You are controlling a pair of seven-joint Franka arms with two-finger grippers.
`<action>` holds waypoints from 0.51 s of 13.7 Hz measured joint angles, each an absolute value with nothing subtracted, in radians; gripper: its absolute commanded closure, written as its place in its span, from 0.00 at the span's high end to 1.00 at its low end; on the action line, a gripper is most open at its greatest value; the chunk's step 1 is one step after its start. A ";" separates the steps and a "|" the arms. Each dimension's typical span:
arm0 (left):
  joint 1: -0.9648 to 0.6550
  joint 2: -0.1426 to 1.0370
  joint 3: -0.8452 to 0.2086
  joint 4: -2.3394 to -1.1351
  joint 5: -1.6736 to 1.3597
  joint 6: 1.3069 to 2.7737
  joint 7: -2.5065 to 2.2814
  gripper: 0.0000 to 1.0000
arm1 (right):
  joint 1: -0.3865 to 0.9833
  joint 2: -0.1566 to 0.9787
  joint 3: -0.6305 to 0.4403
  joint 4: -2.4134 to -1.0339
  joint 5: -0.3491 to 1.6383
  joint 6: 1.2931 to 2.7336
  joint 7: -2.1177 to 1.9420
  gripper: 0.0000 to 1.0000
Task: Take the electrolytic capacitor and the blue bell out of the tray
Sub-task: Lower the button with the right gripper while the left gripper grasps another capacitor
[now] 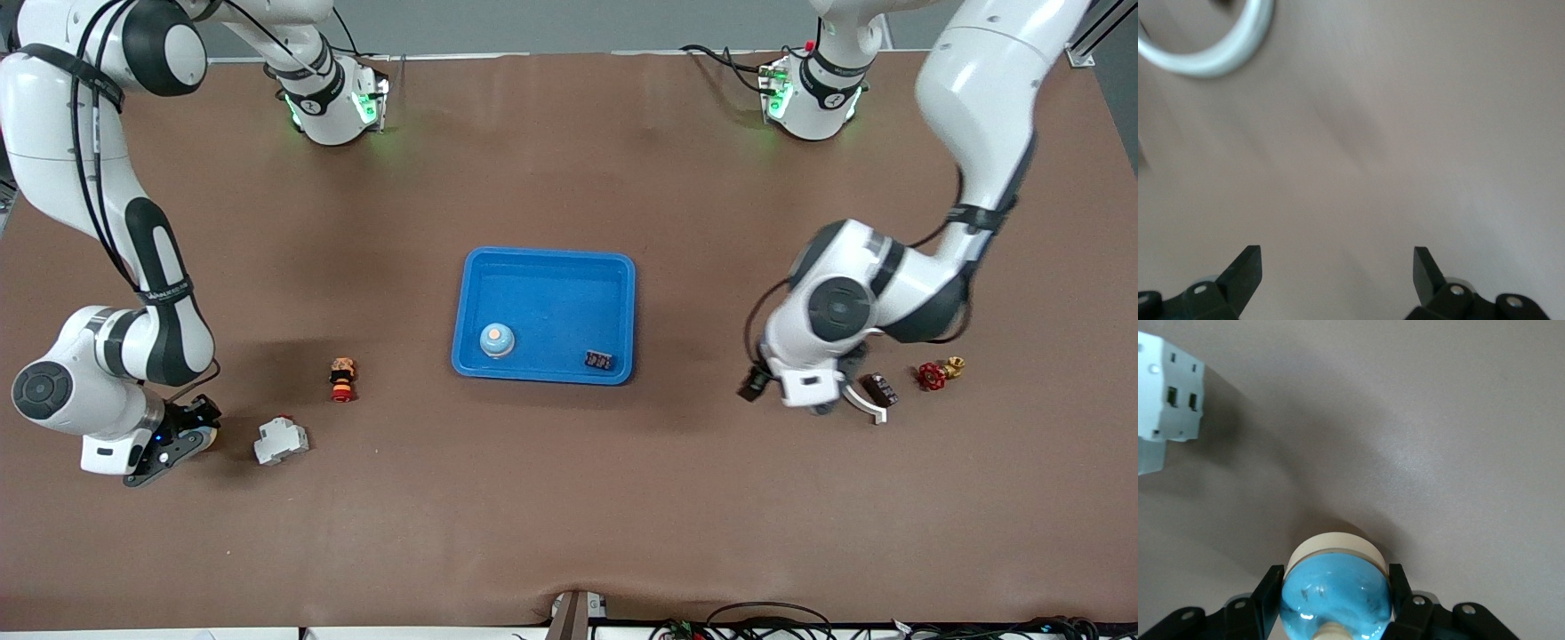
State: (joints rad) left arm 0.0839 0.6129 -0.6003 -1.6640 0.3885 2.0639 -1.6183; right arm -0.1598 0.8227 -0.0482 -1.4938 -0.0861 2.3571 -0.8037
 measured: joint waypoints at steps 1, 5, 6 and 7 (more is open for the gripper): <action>0.045 0.628 -0.599 -1.659 0.389 2.100 -1.666 1.00 | -0.160 0.829 -0.048 -1.489 -0.086 2.364 -0.804 0.17; -0.065 0.693 -0.593 -1.652 0.411 2.264 -1.782 1.00 | -0.161 0.841 -0.048 -1.476 -0.086 2.372 -0.804 0.80; -0.089 0.707 -0.585 -1.648 0.422 2.307 -1.821 1.00 | -0.161 0.841 -0.048 -1.476 -0.086 2.374 -0.804 0.92; -0.116 0.719 -0.572 -1.643 0.431 2.340 -1.851 1.00 | -0.162 0.841 -0.048 -1.475 -0.086 2.375 -0.804 1.00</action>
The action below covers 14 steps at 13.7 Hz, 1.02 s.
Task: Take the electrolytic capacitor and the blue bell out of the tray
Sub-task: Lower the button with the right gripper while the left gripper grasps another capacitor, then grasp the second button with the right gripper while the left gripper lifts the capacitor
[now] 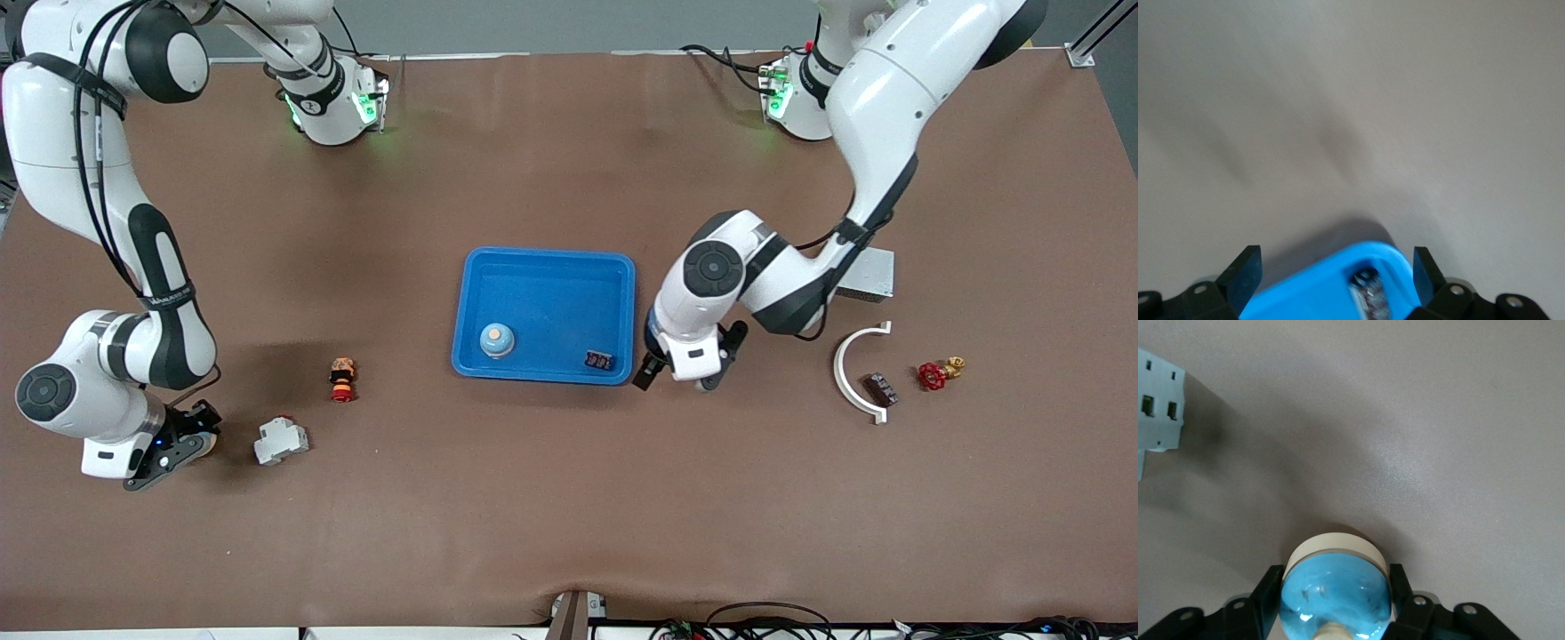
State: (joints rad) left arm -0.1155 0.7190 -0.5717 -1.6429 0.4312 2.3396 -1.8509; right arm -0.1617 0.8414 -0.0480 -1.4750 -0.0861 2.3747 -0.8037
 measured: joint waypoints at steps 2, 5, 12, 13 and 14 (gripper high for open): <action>-0.189 0.737 -0.524 -1.623 0.433 2.368 -1.900 1.00 | -0.162 0.841 -0.048 -1.468 -0.086 2.375 -0.803 1.00; -0.307 0.754 -0.443 -1.596 0.434 2.371 -2.041 0.99 | -0.163 0.834 -0.044 -1.449 -0.084 2.347 -0.800 1.00; -0.364 0.809 -0.421 -1.567 0.434 2.371 -2.199 0.83 | -0.030 0.627 -0.005 -1.425 -0.056 1.888 -0.339 1.00; -0.371 0.814 -0.417 -1.560 0.434 2.371 -2.203 0.83 | 0.000 0.601 -0.003 -1.426 -0.041 1.853 -0.249 1.00; -0.377 0.818 -0.413 -1.554 0.434 2.371 -2.203 0.83 | 0.031 0.581 -0.002 -1.427 -0.018 1.831 -0.155 1.00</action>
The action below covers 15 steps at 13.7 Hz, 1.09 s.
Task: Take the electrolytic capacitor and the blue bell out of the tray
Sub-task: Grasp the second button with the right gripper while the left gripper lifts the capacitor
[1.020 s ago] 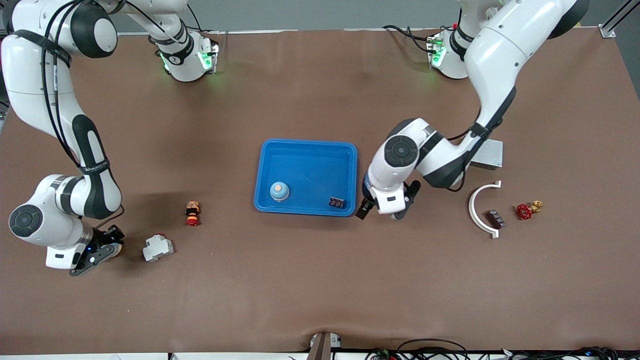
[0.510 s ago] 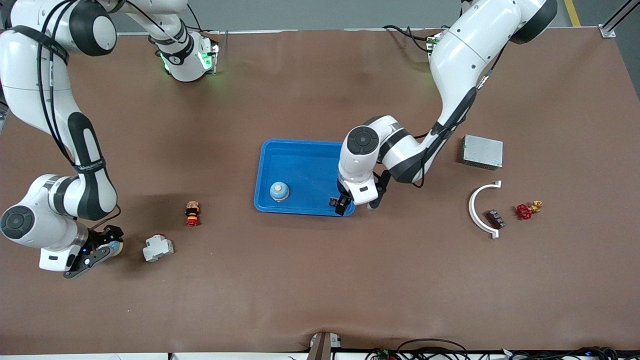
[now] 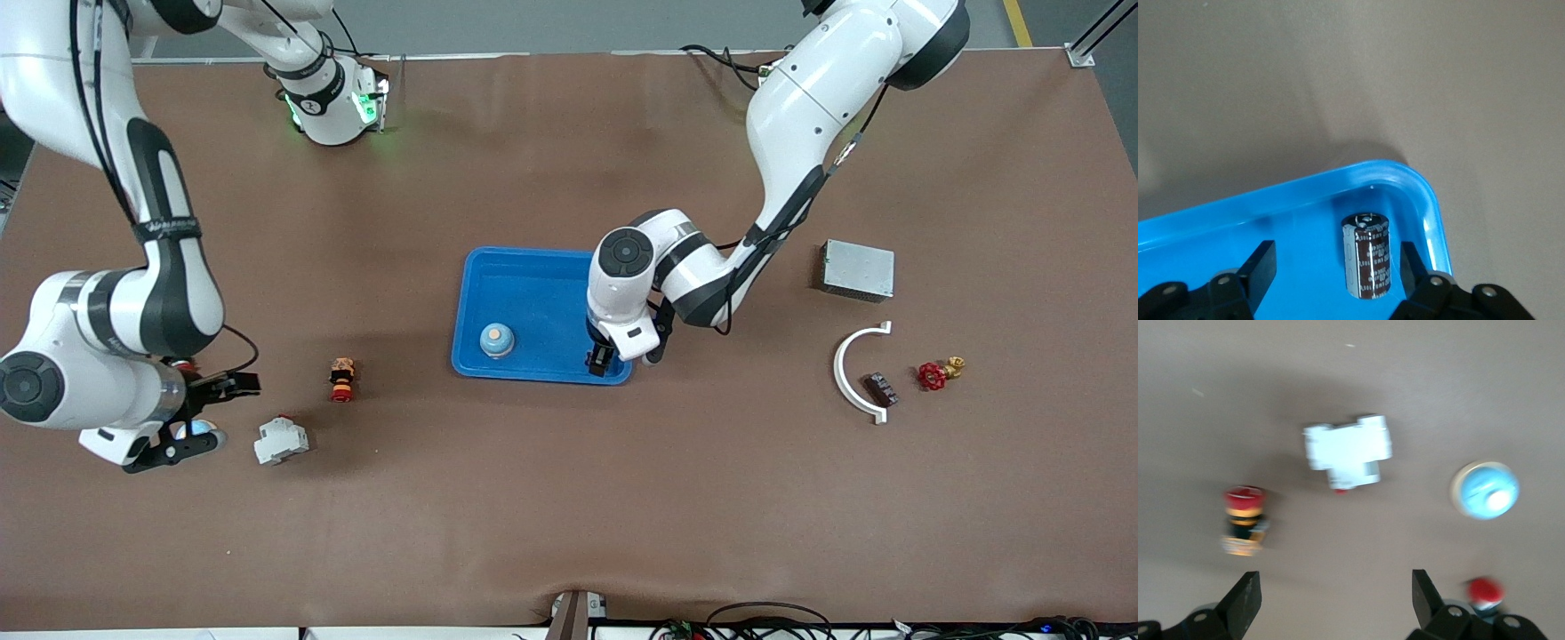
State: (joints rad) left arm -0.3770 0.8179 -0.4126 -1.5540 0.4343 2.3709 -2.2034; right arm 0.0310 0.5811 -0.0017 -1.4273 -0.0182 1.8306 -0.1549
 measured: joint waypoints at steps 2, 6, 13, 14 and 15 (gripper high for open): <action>-0.381 0.823 -0.407 -1.549 0.434 2.371 -2.204 0.83 | 0.106 0.551 0.002 -1.428 0.007 1.805 0.050 1.00; -0.388 0.835 -0.404 -1.545 0.434 2.371 -2.207 0.71 | 0.278 0.534 0.004 -1.431 0.040 1.825 0.409 1.00; -0.391 0.848 -0.401 -1.541 0.434 2.371 -2.209 0.00 | 0.457 0.572 0.004 -1.464 0.078 2.016 0.651 1.00; -0.391 0.848 -0.400 -1.535 0.434 2.371 -2.209 0.00 | 0.484 0.595 0.004 -1.467 0.078 2.040 0.674 1.00; -0.390 0.848 -0.399 -1.522 0.434 2.371 -2.209 0.00 | 0.504 0.618 0.003 -1.467 0.076 2.053 0.685 1.00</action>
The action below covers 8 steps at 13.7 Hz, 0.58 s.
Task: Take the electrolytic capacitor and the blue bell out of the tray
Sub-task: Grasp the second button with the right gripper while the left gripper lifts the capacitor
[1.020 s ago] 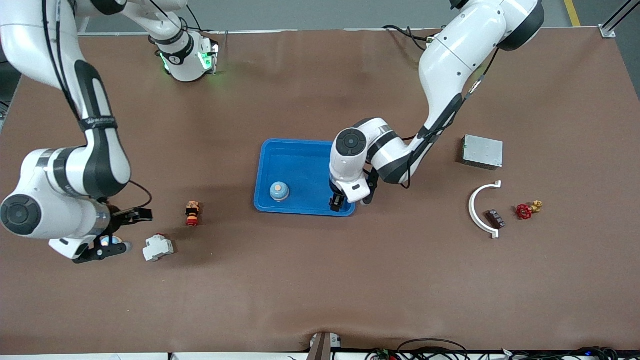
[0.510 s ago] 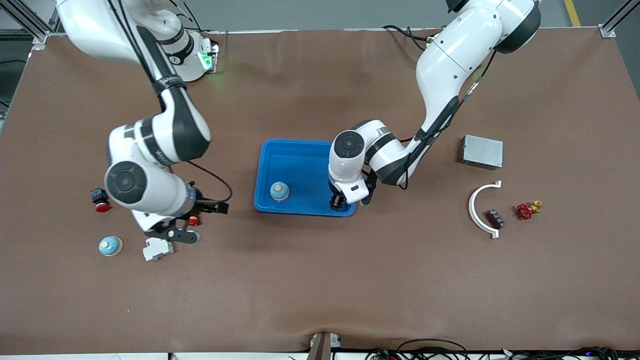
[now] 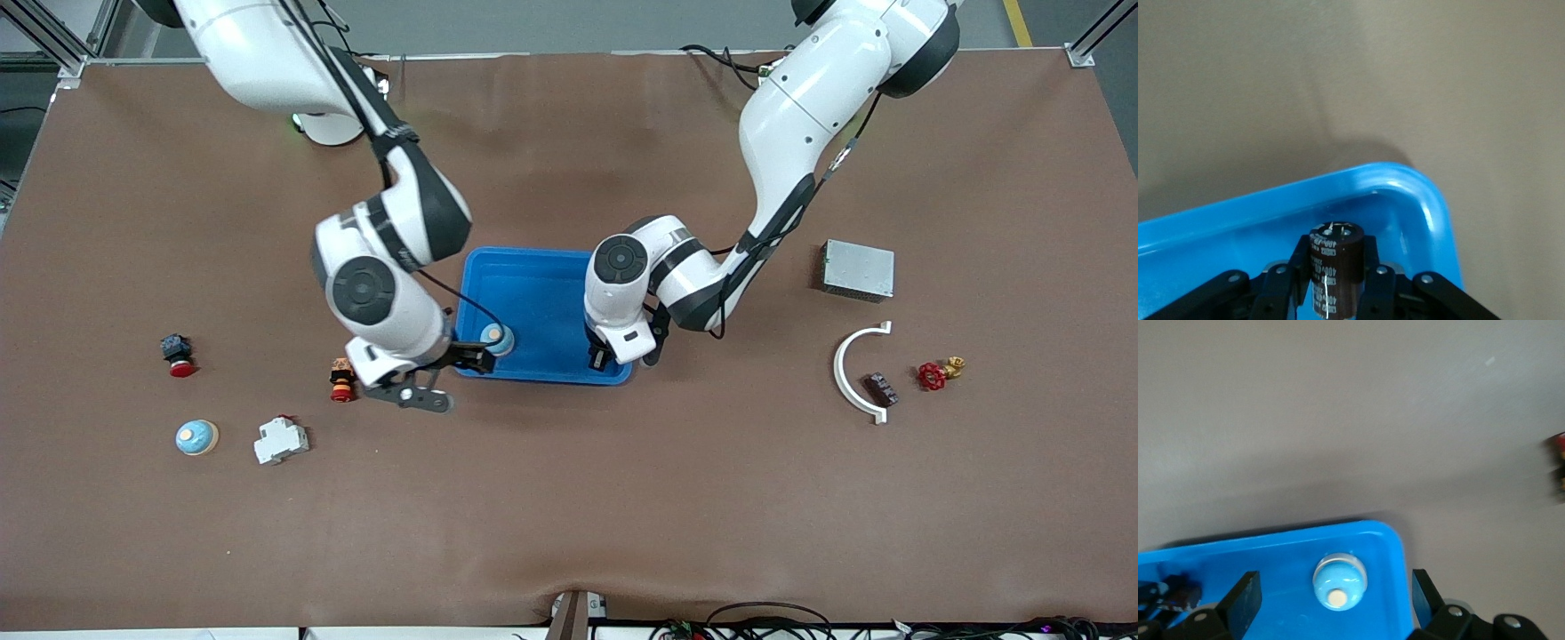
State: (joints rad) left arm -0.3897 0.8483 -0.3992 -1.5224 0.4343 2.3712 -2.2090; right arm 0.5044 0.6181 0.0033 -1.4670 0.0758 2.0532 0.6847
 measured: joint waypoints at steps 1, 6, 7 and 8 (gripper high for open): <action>-0.388 0.848 -0.398 -1.505 0.434 2.371 -2.209 0.00 | 0.518 0.638 0.002 -1.467 0.071 2.060 0.687 1.00; -0.381 0.800 -0.398 -1.450 0.439 2.325 -2.209 0.00 | 0.526 0.663 0.002 -1.525 0.055 2.112 0.678 1.00; -0.378 0.780 -0.398 -1.449 0.440 2.288 -2.209 0.00 | 0.528 0.664 0.002 -1.547 0.055 2.134 0.674 1.00; -0.375 0.758 -0.398 -1.448 0.442 2.241 -2.201 0.00 | 0.533 0.664 0.003 -1.565 0.055 2.152 0.673 1.00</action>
